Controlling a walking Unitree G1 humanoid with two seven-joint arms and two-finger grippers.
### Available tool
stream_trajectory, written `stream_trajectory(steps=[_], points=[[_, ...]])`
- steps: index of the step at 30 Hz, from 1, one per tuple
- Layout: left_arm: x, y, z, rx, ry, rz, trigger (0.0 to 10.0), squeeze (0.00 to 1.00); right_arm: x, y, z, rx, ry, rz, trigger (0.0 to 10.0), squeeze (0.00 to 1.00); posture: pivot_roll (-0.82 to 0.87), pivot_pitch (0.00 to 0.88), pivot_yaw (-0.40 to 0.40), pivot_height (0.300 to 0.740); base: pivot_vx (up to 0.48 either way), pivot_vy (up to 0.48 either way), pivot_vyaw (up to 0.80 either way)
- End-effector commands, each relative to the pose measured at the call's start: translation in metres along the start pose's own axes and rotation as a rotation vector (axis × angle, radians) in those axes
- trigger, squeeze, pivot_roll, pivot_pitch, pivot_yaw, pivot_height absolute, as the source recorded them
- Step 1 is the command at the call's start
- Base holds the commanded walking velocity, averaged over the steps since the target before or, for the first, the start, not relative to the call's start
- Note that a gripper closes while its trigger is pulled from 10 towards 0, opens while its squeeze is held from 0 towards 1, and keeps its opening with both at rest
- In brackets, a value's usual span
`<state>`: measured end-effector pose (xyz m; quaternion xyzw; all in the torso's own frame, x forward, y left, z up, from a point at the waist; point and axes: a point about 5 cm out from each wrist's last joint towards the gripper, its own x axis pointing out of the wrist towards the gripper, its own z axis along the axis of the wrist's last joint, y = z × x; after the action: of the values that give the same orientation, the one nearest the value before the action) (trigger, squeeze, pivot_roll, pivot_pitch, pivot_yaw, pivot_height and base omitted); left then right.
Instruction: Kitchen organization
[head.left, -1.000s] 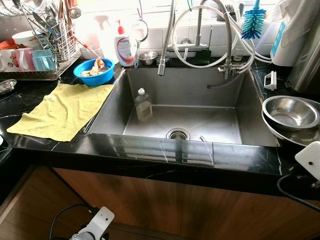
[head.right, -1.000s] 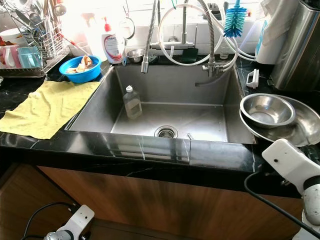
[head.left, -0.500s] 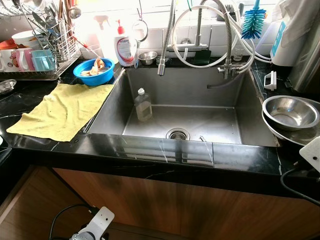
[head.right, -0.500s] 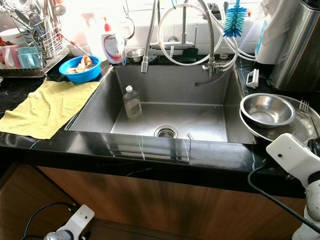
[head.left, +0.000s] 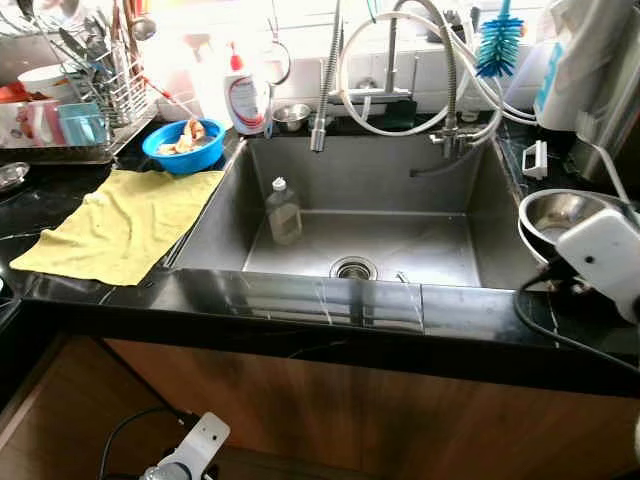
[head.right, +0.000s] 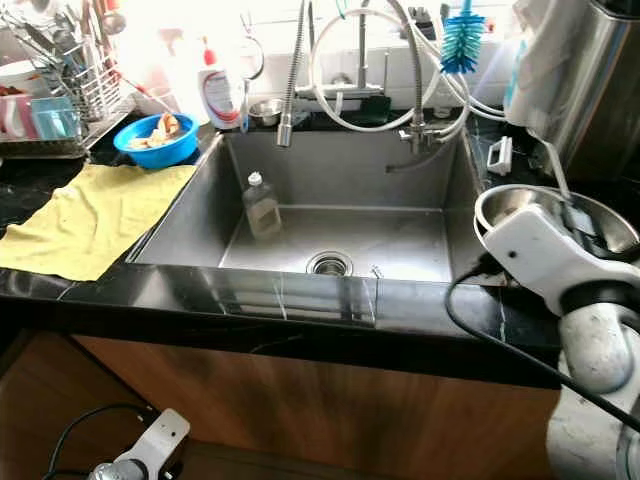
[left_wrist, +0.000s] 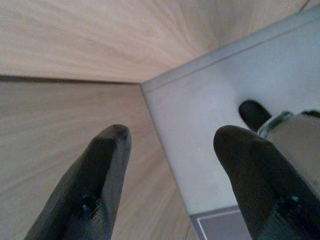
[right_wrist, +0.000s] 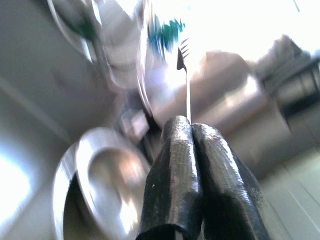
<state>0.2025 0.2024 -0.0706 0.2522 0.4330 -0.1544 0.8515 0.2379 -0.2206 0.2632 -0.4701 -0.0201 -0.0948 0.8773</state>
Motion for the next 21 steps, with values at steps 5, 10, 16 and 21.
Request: stream_trajectory(steps=[5, 10, 16, 21], points=[[-0.001, 0.003, -0.005, 0.003, 0.021, 0.007, 10.0, 0.00, 0.012, 0.010, 0.010, 0.180, -0.087, 0.066, 10.0, 0.00, -0.18, 0.000, 0.106, 0.740, 0.000, 0.000, 0.00], [-0.001, 0.002, -0.006, 0.001, 0.021, 0.008, 10.0, 0.00, 0.030, 0.026, 0.012, 0.399, -0.112, 0.133, 10.0, 0.00, -0.17, 0.000, 0.098, 0.740, 0.000, 0.000, 0.00], [-0.001, 0.001, -0.007, -0.002, 0.023, 0.008, 10.0, 0.00, 0.045, 0.045, 0.006, 0.548, -0.075, 0.196, 10.0, 0.00, -0.16, 0.000, 0.094, 0.740, 0.000, 0.000, 0.00], [-0.001, 0.001, -0.007, 0.002, 0.025, 0.006, 10.0, 0.00, 0.053, 0.057, 0.003, 0.588, -0.050, 0.221, 10.0, 0.00, -0.16, 0.000, 0.096, 0.740, 0.000, 0.000, 0.00]])
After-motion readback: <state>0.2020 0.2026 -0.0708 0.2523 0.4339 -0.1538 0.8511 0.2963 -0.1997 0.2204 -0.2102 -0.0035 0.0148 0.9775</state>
